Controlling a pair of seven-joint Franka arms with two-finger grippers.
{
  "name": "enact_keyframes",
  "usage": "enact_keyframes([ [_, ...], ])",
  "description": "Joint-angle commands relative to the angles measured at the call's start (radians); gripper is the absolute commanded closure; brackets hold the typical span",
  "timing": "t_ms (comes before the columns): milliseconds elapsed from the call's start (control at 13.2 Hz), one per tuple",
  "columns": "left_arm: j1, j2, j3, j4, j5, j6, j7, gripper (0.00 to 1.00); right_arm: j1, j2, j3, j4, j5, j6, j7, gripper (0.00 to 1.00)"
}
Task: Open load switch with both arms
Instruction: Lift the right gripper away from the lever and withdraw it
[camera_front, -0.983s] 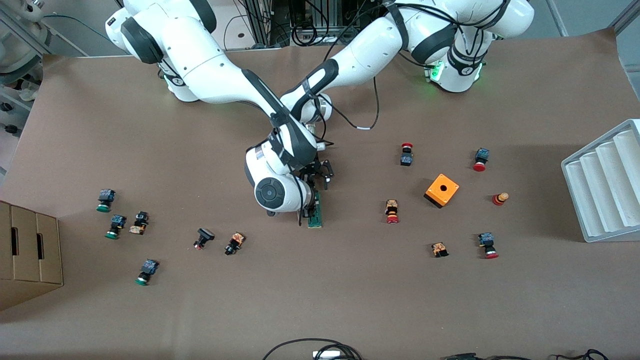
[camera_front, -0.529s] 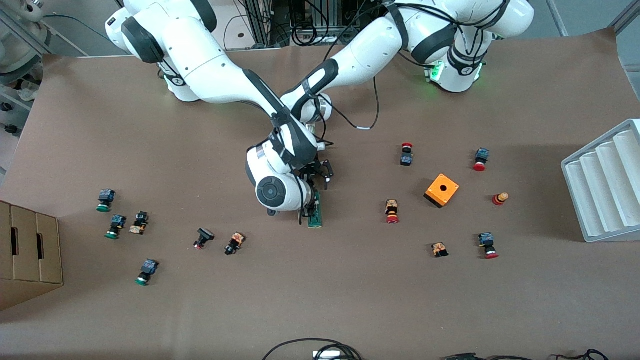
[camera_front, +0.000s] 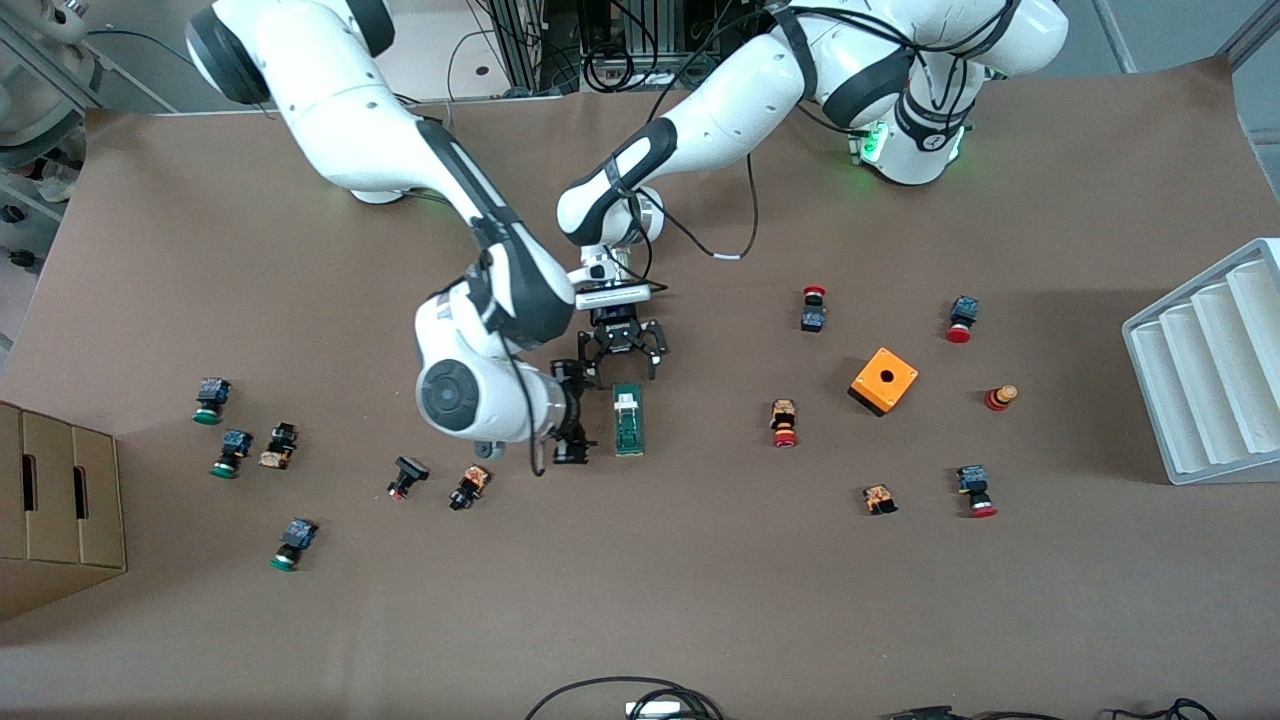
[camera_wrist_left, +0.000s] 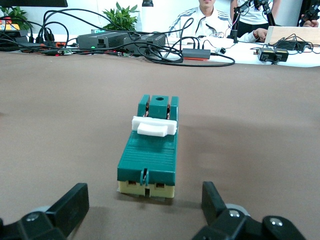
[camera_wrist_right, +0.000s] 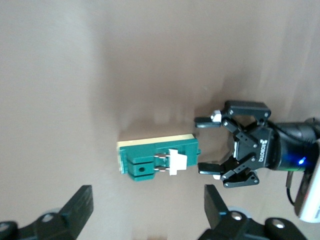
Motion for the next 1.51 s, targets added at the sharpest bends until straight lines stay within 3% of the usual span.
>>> enact_keyframes([
  [0, -0.005, 0.036, 0.01, 0.024, 0.013, 0.007, -0.021, 0.0, -0.051, -0.094, 0.01, -0.034, -0.074, -0.04, -0.098, 0.0],
  [529, -0.003, 0.021, 0.007, 0.026, 0.003, -0.001, -0.009, 0.0, -0.206, -0.287, 0.01, -0.063, -0.229, -0.244, -0.592, 0.0],
  [832, 0.005, -0.018, 0.004, 0.037, -0.094, -0.008, 0.104, 0.0, -0.304, -0.425, 0.009, -0.152, -0.252, -0.284, -0.902, 0.0],
  [1134, 0.009, -0.039, 0.003, 0.063, -0.128, 0.004, 0.129, 0.0, -0.404, -0.545, 0.009, -0.244, -0.34, -0.304, -1.279, 0.0],
  [1437, 0.027, -0.07, 0.001, 0.118, -0.238, 0.027, 0.23, 0.0, -0.487, -0.605, 0.01, -0.285, -0.409, -0.295, -1.574, 0.0],
])
